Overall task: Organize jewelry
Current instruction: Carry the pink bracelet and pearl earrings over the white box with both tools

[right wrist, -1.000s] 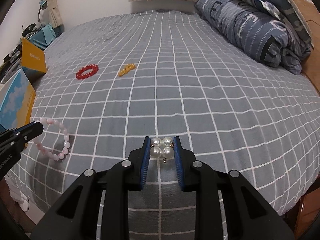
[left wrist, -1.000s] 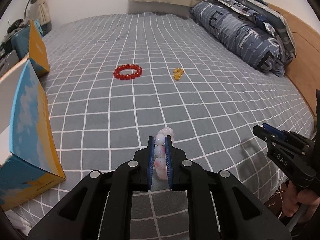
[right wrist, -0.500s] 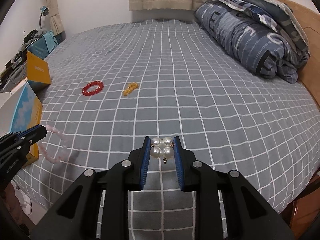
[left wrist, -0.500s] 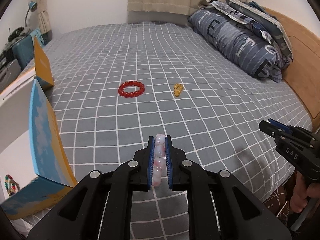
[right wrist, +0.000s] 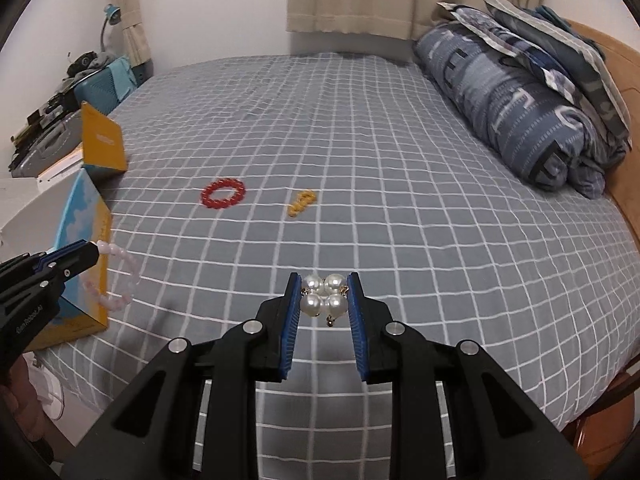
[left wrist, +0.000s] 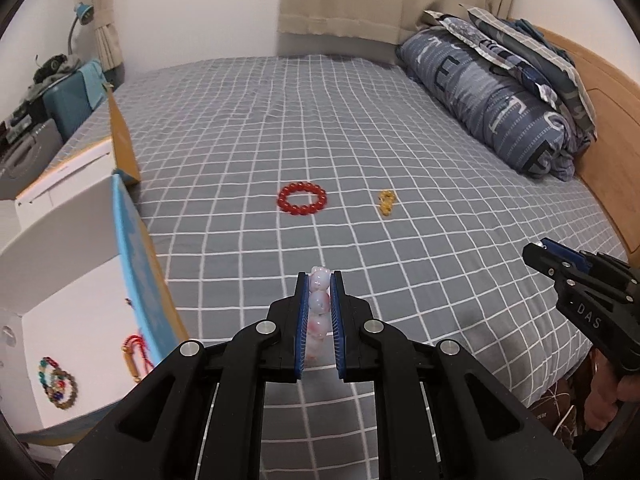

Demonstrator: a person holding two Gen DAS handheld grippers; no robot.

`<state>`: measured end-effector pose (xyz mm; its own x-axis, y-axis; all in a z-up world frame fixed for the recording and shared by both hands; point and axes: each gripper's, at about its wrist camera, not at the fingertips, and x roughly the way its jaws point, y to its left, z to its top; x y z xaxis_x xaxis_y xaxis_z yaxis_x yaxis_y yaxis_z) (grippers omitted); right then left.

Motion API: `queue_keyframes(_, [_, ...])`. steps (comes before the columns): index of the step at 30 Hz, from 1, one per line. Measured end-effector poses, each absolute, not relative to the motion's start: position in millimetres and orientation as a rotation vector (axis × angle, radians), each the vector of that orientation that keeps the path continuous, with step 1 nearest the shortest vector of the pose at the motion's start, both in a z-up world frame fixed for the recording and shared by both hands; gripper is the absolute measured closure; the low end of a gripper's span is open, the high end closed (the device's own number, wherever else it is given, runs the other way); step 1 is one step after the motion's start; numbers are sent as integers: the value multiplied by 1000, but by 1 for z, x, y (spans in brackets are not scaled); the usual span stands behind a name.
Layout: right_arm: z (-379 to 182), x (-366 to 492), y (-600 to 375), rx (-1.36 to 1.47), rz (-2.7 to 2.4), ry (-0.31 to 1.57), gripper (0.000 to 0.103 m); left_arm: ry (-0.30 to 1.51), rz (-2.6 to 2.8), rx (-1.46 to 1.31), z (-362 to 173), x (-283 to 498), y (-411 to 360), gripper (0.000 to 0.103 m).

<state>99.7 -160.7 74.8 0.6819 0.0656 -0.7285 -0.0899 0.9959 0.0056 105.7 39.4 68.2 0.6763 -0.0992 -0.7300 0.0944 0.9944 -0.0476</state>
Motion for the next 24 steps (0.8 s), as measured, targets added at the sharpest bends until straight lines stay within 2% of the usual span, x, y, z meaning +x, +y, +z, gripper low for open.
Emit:
queue_keyframes(9, [99,105,-97,-55,191,781,81,778,-23,-13,91,93,77,93])
queue_keyframes(24, [125,102,31,-97,410,739,81,716,202,-104,127,56,188,93])
